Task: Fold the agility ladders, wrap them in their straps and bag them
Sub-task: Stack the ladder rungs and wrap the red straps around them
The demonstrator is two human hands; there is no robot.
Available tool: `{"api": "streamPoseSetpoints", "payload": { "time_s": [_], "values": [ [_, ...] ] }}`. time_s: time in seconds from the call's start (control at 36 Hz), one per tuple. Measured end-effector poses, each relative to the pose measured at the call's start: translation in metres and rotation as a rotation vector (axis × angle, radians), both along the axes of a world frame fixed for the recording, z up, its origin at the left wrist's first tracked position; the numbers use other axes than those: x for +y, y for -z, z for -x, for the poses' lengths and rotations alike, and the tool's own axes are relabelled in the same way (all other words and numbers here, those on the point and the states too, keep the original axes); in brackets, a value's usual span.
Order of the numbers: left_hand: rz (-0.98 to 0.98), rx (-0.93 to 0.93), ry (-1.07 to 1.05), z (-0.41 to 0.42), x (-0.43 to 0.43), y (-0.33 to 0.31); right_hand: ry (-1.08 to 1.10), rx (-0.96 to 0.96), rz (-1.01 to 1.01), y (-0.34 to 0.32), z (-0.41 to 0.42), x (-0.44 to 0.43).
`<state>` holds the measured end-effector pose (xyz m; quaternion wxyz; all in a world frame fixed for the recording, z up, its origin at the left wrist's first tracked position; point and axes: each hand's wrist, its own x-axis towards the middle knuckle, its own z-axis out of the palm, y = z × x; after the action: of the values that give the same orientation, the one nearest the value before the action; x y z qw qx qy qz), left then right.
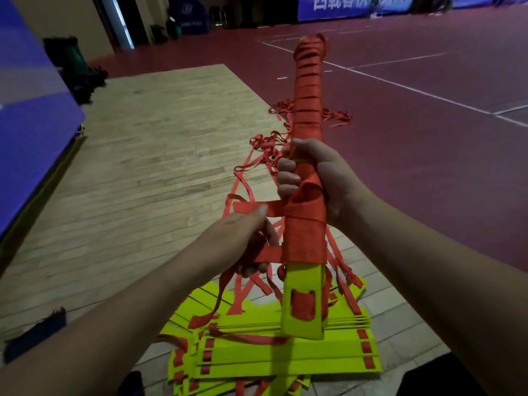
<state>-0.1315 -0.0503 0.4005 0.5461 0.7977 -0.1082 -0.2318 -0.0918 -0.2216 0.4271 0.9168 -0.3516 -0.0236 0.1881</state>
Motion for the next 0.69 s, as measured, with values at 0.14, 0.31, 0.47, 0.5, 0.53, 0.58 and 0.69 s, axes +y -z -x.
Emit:
{"api": "streamPoseSetpoints", "payload": {
  "time_s": [0.14,0.31,0.47,0.5,0.53,0.58,0.69],
  "values": [
    [0.249,0.26,-0.227,-0.002,-0.009,0.008,-0.112,-0.008,-0.108,-0.002,0.002,0.001],
    [0.574,0.335,-0.167,-0.002,-0.008,0.002,-0.169,0.017,-0.166,0.001,0.001,-0.001],
    [0.565,0.202,-0.245,-0.005,-0.007,0.008,-0.098,0.016,-0.077,0.001,-0.001,-0.004],
    [0.53,0.155,-0.239,-0.006,-0.005,0.008,-0.059,0.012,-0.019,0.001,-0.001,-0.004],
    [0.451,0.086,-0.215,-0.007,-0.002,0.008,-0.011,0.007,0.048,0.001,-0.001,-0.004],
    [0.192,-0.116,-0.113,-0.007,0.002,0.007,0.102,-0.017,0.187,0.003,-0.002,-0.004],
    [-0.054,-0.278,0.027,-0.003,0.0,0.012,0.21,-0.091,0.366,0.006,-0.001,-0.006]
  ]
}}
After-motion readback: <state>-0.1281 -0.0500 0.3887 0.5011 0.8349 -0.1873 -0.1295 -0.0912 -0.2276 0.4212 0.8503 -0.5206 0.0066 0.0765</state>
